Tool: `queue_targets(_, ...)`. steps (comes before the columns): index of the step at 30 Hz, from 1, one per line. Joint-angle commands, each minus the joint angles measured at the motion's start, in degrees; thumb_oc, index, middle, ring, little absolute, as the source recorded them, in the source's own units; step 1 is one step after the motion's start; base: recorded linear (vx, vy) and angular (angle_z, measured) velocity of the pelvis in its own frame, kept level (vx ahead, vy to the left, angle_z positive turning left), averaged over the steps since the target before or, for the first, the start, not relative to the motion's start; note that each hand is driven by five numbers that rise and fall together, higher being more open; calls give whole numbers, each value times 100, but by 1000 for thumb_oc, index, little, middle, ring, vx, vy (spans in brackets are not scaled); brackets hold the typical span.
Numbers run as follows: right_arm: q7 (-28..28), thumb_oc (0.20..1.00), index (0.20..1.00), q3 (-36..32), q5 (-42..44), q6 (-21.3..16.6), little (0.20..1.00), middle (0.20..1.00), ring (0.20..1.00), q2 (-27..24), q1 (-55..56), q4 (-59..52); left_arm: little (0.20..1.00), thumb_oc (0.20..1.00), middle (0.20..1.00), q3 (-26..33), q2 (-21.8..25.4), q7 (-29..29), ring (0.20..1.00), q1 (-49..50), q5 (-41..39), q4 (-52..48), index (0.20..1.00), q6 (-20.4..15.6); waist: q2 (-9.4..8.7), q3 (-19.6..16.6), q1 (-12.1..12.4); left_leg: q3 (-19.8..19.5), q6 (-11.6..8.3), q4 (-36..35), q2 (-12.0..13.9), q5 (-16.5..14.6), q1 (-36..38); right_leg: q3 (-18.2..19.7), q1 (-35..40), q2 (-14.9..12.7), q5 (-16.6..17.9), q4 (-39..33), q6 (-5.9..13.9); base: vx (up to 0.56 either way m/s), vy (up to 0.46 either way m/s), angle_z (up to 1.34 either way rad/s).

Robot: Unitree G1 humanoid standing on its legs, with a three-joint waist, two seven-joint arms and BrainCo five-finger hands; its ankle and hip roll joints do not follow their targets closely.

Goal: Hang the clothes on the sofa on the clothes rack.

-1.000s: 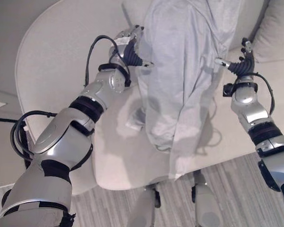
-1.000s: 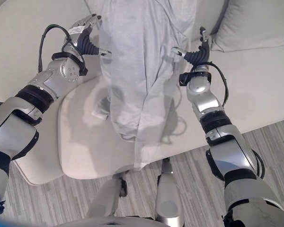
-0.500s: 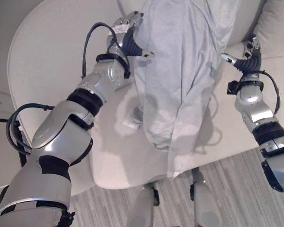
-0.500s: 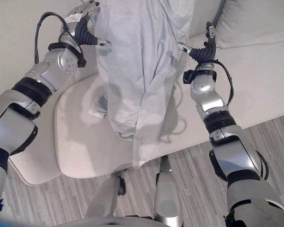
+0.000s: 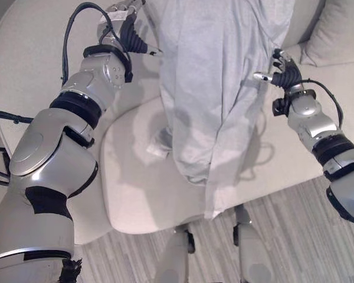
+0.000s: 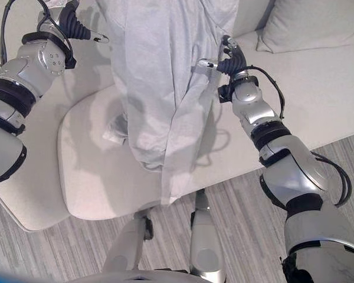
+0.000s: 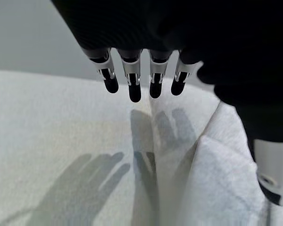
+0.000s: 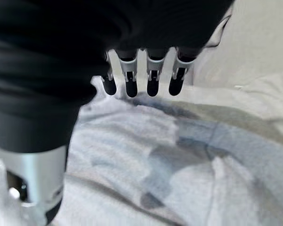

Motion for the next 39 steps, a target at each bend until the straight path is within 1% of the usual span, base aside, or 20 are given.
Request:
queue_targets(1, -101, 1000, 1000, -53, 141, -292, 1000, 1000, 1000, 105, -767, 248, 1000, 1000, 1000, -233, 294, 96, 1000, -1037, -413, 503, 1000, -98, -204, 43, 88, -296, -35, 31, -66, 18, -40, 142, -114, -145, 85, 69, 536, 0, 0, 0)
queue_targets(8, -394, 1000, 1000, 30, 157, -441, 1000, 1000, 1000, 79, -1247, 36, 1000, 1000, 1000, -291, 239, 159, 1000, -1230, -531, 459, 1000, -108, -181, 123, 76, -363, -34, 31, -116, 93, -428, 164, -475, -121, 144, 69, 525, -6, -3, -1)
queue_targets(14, -515, 1000, 1000, 154, 99, -531, 1000, 1000, 1000, 95, -1390, -375, 1000, 1000, 1000, -106, 122, 170, 1000, -1156, -877, 317, 1000, -146, -178, 133, 73, -390, -17, 31, -159, 121, -653, 218, -705, -107, 180, 69, 506, -1, -1, -1)
queue_targets(20, -631, 1000, 1000, 162, 29, -568, 1000, 1000, 1000, 230, -1379, -580, 1000, 1000, 1000, 121, -77, 224, 1000, -1057, -1240, 41, 1000, -187, -188, 84, 84, -366, -7, 31, -176, 97, -679, 246, -751, -93, 182, 69, 497, -2, -2, -1)
queue_targets(23, -659, 1000, 1000, 166, 14, -595, 1000, 1000, 1000, 279, -1376, -644, 1000, 1000, 1000, 94, -171, 239, 1000, -1070, -1238, -54, 1000, -205, -176, 70, 85, -373, 5, 31, -171, 56, -619, 255, -696, -89, 153, 69, 492, 16, -7, -5)
queue_targets(28, -692, 1000, 1000, 144, 18, -709, 1000, 1000, 1000, 324, -1365, -909, 1000, 1000, 1000, 153, -165, 321, 1000, -1141, -1308, -85, 1000, -244, -169, 62, 80, -377, 4, 31, -185, 46, -612, 254, -693, -93, 150, 69, 487, 3, -4, -2)
queue_targets(29, -701, 721, 721, 147, -4, -717, 721, 721, 721, 328, -1356, -932, 928, 928, 928, 176, -161, 330, 928, -1128, -1330, -93, 928, -252, -168, 57, 83, -376, 4, 31, -184, 44, -612, 253, -692, -92, 145, 69, 486, 0, 0, 0)
queue_targets(30, -743, 200, 200, 141, -33, -740, 200, 200, 200, 361, -1348, -964, 200, 200, 200, 224, -196, 368, 200, -1120, -1380, -115, 200, -264, -178, 49, 79, -379, 5, 31, -187, 68, -636, 243, -698, -106, 158, 69, 484, 0, 0, 0)
queue_targets(39, -900, 200, 200, 74, -167, -791, 200, 200, 200, 517, -1315, -1009, 200, 200, 200, 429, -349, 536, 200, -1065, -1567, -398, 200, -343, -170, 51, 86, -401, 19, 31, -187, 48, -613, 235, -665, -108, 127, 69, 471, 0, 0, 0)
